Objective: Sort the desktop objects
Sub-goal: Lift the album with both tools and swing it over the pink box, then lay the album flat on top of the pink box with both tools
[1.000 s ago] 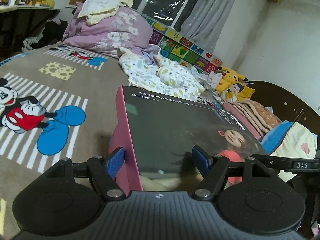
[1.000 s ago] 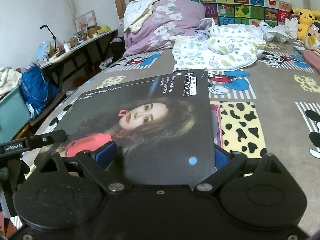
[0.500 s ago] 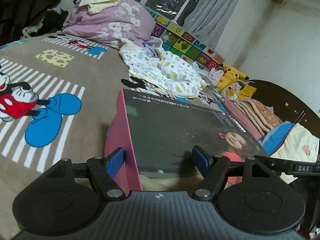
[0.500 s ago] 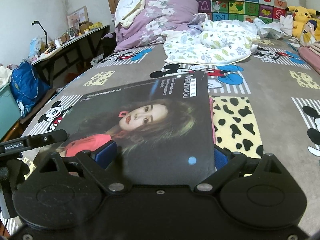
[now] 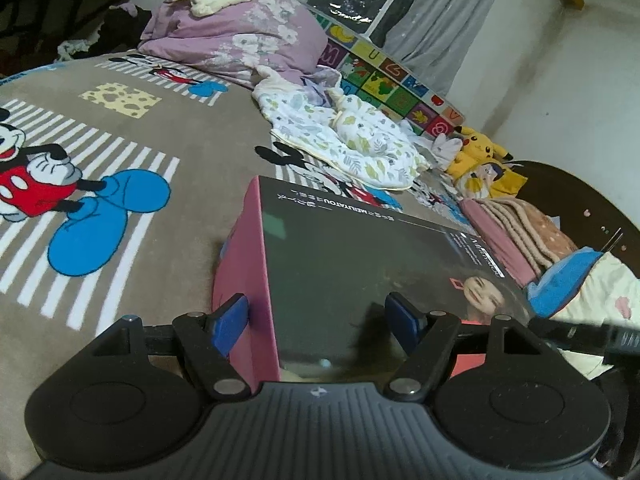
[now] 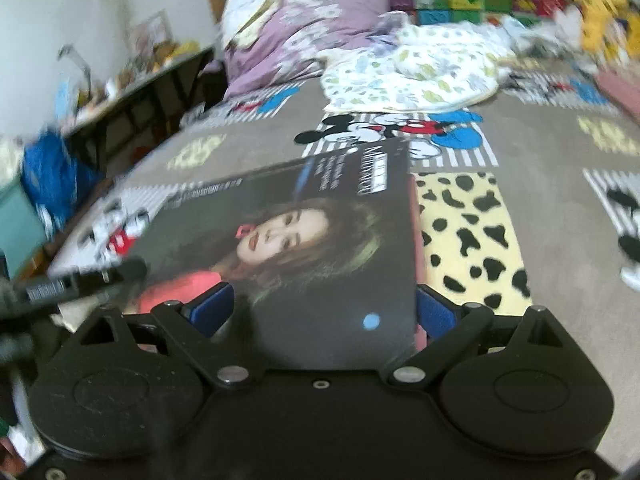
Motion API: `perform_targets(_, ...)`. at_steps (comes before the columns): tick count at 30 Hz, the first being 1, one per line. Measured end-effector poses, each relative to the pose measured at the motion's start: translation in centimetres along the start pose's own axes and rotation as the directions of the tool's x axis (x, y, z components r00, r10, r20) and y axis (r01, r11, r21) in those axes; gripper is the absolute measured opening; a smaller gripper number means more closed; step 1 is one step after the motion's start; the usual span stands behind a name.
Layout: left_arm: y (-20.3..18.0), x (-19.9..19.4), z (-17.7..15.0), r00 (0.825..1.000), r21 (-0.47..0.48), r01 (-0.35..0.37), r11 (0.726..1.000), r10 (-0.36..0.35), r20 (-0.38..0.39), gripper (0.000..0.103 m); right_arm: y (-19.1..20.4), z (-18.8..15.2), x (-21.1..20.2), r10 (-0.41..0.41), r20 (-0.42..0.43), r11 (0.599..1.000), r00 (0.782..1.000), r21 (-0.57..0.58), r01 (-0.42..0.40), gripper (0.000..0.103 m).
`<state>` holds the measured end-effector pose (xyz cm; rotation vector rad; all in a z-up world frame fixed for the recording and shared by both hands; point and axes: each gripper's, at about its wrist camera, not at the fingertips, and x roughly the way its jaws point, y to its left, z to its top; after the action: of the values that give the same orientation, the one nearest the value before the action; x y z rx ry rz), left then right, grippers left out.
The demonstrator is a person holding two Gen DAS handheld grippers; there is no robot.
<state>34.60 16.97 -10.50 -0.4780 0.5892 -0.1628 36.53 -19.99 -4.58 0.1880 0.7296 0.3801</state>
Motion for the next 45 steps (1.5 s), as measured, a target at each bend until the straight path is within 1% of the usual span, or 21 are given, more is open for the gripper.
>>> perform_targets(4,0.0,-1.0,-0.5,1.0,-0.007,0.008,1.0,-0.008,0.024,0.075,-2.4,0.0,-0.8,-0.005,0.041,0.995,0.999,0.105,0.001,0.097)
perform_targets(8,-0.5,-1.7,-1.0,0.999,-0.007,-0.001,1.0,0.001,0.041,0.075,-4.2,-0.5,-0.8,0.006,0.037,0.983,0.999,0.183,-0.012,0.097)
perform_targets(12,-1.3,-1.4,-1.2,0.999,0.01,-0.036,0.999,0.036,0.038,0.075,-5.7,-1.2,0.1,0.087,-0.003,0.946,0.996,0.314,-0.082,0.097)
perform_targets(14,-1.7,-1.1,-1.0,0.999,0.02,-0.046,0.999,0.045,0.03,0.078,-6.0,-1.7,0.6,0.138,-0.028,0.929,0.99,0.35,-0.119,0.097)
perform_targets(17,-2.1,-0.8,-0.7,0.998,0.041,-0.054,0.998,0.053,0.017,0.079,-5.6,-2.1,1.2,0.21,-0.053,0.907,0.976,0.384,-0.174,0.097)
perform_targets(18,-2.1,-0.7,-0.6,0.998,0.048,-0.054,0.997,0.054,0.012,0.08,-5.4,-2.1,1.3,0.216,-0.06,0.909,0.974,0.377,-0.179,0.097)
perform_targets(20,-2.1,-0.8,-0.6,0.999,0.067,-0.054,0.996,0.053,0.009,0.08,-5.2,-2.1,1.3,0.222,-0.067,0.914,0.973,0.362,-0.184,0.097)
perform_targets(21,-1.9,-1.0,-0.7,0.998,0.064,-0.066,0.996,0.064,0.026,0.08,-5.3,-2.2,1.3,0.218,-0.063,0.914,0.974,0.363,-0.18,0.097)
perform_targets(23,-1.4,-0.9,-0.7,0.992,0.024,-0.123,0.992,0.122,0.031,0.08,-5.8,-2.2,1.3,0.185,-0.06,0.915,0.981,0.375,-0.15,0.095)
perform_targets(24,-0.9,-0.6,-0.8,0.993,-0.014,-0.116,0.993,0.117,0.017,0.08,-6.1,-2.3,1.3,0.149,-0.063,0.917,0.987,0.381,-0.114,0.095)
perform_targets(25,-0.7,-0.3,-0.9,0.998,-0.043,-0.066,0.997,0.066,0.002,0.08,-6.4,-2.5,1.4,0.152,-0.066,0.91,0.986,0.399,-0.114,0.095)
perform_targets(26,-1.0,-0.1,-1.1,0.999,-0.036,-0.038,0.999,0.038,-0.01,0.08,-6.7,-2.6,1.6,0.166,-0.068,0.899,0.984,0.42,-0.123,0.095)
perform_targets(28,-2.2,-0.1,-1.4,0.998,0.038,-0.062,0.997,0.062,0.0,0.081,-6.5,-2.9,2.1,0.232,-0.078,0.878,0.97,0.446,-0.174,0.097)
perform_targets(30,-2.1,-0.1,-1.3,0.998,0.045,-0.059,0.997,0.059,-0.005,0.081,-5.8,-2.8,2.3,0.235,-0.1,0.899,0.967,0.402,-0.177,0.098)
perform_targets(33,-1.8,-0.2,-1.1,0.999,0.027,-0.05,0.998,0.05,-0.007,0.081,-6.0,-2.9,2.2,0.268,-0.101,0.885,0.958,0.419,-0.203,0.098)
perform_targets(36,-2.0,-0.3,-1.1,0.998,0.034,-0.063,0.997,0.063,0.001,0.081,-6.4,-2.8,1.9,0.237,-0.089,0.891,0.967,0.417,-0.18,0.096)
perform_targets(38,-2.4,-0.9,-1.3,0.994,0.059,-0.103,0.993,0.1,0.048,0.081,-6.7,-2.7,1.5,0.191,-0.072,0.904,0.979,0.403,-0.147,0.096)
perform_targets(40,-3.7,-1.4,-1.5,0.982,0.145,-0.161,0.976,0.144,0.12,0.081,-6.4,-2.3,0.9,0.118,-0.038,0.928,0.992,0.359,-0.096,0.096)
perform_targets(42,-5.3,-1.5,-1.8,0.979,0.247,-0.176,0.953,0.142,0.149,0.081,-5.8,-1.8,0.5,0.038,-0.021,0.959,0.999,0.282,-0.031,0.096)
perform_targets(43,-6.1,-1.4,-2.0,0.978,0.296,-0.18,0.938,0.138,0.156,0.081,-5.3,-1.6,0.4,-0.007,-0.013,0.975,1.0,0.223,0.01,0.096)
perform_targets(45,-7.5,-0.9,-2.2,0.981,0.374,-0.178,0.91,0.134,0.139,0.081,-4.4,-1.5,0.3,-0.08,-0.002,0.988,0.997,0.131,0.079,0.096)
